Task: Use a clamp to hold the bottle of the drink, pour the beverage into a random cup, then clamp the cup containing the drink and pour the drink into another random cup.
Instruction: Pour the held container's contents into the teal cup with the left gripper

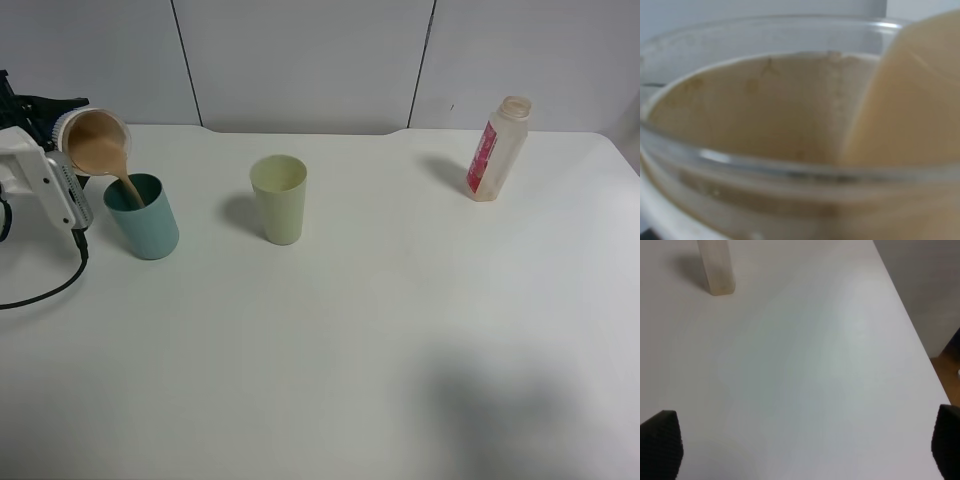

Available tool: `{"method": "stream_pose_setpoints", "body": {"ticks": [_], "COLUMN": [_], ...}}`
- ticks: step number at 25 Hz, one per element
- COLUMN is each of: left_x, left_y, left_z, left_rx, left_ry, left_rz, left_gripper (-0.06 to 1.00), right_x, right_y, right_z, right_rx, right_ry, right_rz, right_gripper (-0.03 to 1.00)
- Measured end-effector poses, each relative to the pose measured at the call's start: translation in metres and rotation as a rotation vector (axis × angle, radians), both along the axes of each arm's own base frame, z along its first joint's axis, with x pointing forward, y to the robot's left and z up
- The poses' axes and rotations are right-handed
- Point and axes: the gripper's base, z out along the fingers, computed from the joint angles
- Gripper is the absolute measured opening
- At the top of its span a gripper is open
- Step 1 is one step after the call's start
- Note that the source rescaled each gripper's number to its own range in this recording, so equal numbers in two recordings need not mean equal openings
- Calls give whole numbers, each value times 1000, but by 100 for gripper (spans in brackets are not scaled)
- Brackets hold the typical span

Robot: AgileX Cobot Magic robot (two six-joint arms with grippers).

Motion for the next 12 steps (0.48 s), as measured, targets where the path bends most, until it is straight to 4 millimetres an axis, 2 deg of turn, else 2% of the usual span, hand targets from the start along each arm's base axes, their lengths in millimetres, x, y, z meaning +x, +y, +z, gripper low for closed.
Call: {"method": "stream_pose_setpoints", "body": {"ticks": [12], "left_x": [2], "left_y": [4], "left_z": [1], "left_rx": [84], "left_ry": [-57], "left_rz": [41], "left_gripper": [1], "right_x": [0], "right_y": [0], "right_z": [0], "right_rx": [0], "right_ry": [0], "right_rz": [0], "right_gripper": [100]}}
